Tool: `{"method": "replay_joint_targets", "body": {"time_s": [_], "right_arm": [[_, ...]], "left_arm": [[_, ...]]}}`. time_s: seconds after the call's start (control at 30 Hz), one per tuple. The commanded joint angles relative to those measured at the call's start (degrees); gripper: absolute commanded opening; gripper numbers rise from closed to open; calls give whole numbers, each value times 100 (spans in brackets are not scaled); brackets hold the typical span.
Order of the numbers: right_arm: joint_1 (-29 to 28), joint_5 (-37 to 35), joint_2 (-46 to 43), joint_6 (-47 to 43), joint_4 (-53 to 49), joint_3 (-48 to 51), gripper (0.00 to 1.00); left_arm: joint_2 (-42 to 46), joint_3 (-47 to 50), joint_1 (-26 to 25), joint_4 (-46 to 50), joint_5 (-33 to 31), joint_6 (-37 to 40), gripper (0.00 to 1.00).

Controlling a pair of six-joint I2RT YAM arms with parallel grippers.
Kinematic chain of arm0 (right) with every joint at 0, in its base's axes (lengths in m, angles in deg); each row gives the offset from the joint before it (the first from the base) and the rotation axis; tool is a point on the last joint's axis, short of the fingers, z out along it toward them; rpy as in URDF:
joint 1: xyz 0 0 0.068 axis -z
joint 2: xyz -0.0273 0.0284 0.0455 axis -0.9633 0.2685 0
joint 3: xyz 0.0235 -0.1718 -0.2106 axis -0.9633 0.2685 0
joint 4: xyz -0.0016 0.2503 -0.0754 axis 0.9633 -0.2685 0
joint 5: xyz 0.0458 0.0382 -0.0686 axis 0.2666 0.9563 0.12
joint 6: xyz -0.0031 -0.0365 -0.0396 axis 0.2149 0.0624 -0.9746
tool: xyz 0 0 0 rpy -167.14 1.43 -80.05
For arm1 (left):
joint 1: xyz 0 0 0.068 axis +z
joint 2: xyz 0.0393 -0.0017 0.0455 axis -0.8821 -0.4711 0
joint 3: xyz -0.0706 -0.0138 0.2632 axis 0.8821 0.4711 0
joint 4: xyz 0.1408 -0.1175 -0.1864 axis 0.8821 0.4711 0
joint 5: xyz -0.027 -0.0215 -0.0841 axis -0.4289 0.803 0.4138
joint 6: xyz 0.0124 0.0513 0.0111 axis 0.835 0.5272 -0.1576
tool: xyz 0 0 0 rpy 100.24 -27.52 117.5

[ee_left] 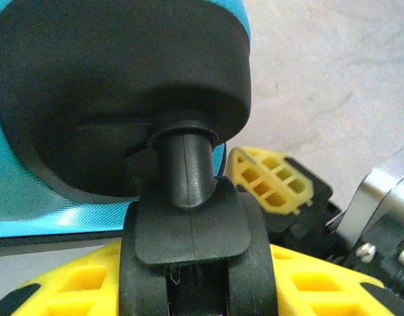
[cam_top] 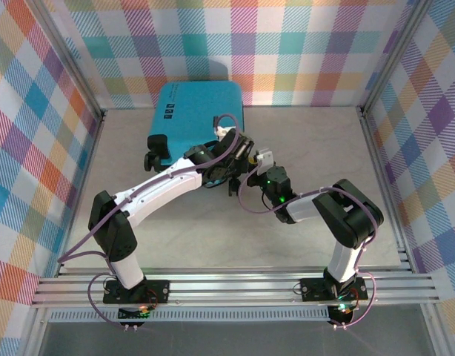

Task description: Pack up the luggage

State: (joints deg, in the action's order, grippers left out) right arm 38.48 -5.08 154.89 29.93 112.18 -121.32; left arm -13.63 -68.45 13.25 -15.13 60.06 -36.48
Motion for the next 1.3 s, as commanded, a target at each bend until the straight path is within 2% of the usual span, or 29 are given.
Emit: {"method": "replay_joint_targets", "body": {"time_s": [0.0, 0.17, 0.43, 0.7, 0.93, 1.27], "right_arm": [[-53, 213, -211, 65, 104, 134, 0], [-110, 698, -202, 175, 857, 594, 2], [-479, 639, -152, 90, 1230, 720, 21], [-723, 409, -25, -5, 1302, 544, 31], [-752, -190, 159, -77, 1147, 146, 34], [-864, -491, 358, -107, 1202, -107, 34]], "left_arm": [[610, -272, -94, -935, 19, 223, 5], [645, -294, -93, -974, -22, 226, 5], [456, -787, -94, -1099, -62, 327, 5], [120, -1248, -96, -1181, 48, 348, 5], [-13, -1436, -94, -1194, 164, 332, 5], [-127, -1598, -93, -1190, 116, 357, 5]]}}
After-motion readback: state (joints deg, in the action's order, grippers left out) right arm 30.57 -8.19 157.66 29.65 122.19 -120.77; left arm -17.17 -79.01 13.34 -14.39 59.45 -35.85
